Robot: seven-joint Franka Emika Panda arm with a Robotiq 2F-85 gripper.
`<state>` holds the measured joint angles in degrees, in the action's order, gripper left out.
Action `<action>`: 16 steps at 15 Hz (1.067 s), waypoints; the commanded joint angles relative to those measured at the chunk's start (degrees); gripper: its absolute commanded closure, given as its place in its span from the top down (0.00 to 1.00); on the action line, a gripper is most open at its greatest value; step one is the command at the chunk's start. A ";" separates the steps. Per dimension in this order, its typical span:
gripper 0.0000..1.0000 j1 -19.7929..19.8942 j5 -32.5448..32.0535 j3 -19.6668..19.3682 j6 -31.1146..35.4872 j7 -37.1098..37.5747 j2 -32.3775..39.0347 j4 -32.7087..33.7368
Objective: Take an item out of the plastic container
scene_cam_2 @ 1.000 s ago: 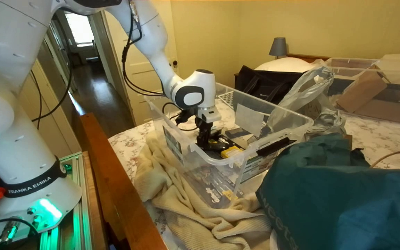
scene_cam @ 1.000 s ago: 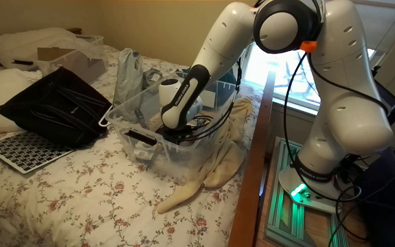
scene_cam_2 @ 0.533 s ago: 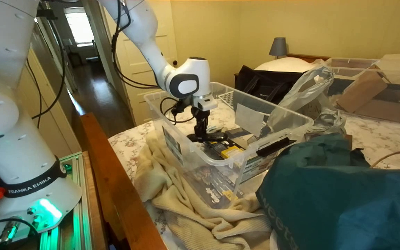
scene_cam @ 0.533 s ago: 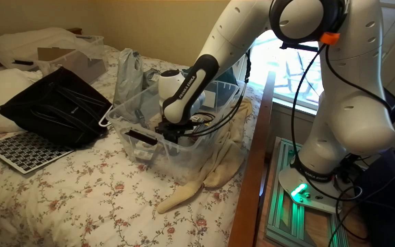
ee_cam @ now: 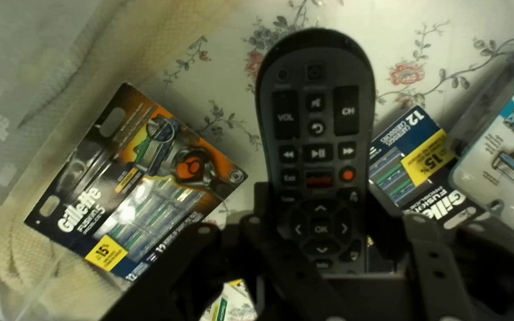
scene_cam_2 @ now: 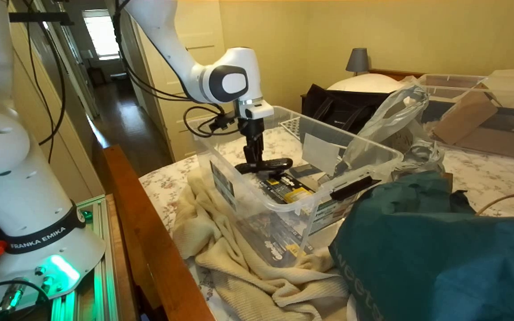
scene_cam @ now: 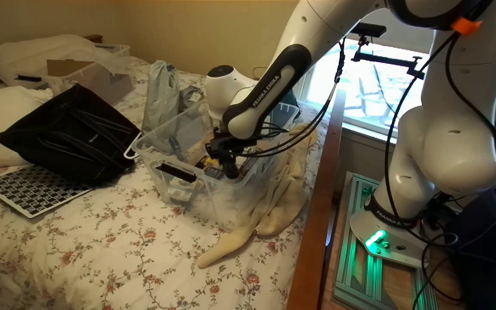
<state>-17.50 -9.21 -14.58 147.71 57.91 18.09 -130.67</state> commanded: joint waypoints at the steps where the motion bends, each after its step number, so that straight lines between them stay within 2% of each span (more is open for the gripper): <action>1: 0.29 0.42 -8.93 1.00 -4.22 4.93 -6.26 -1.14; 7: 0.29 3.10 -19.27 6.62 -11.11 3.85 -10.15 3.11; 11: 0.29 5.37 -21.14 10.03 -15.28 -0.31 -9.30 8.27; 16: 0.29 7.29 -21.44 11.90 -18.42 -6.84 -6.95 15.45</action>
<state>-11.92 -29.27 -4.42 131.95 54.54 8.80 -120.55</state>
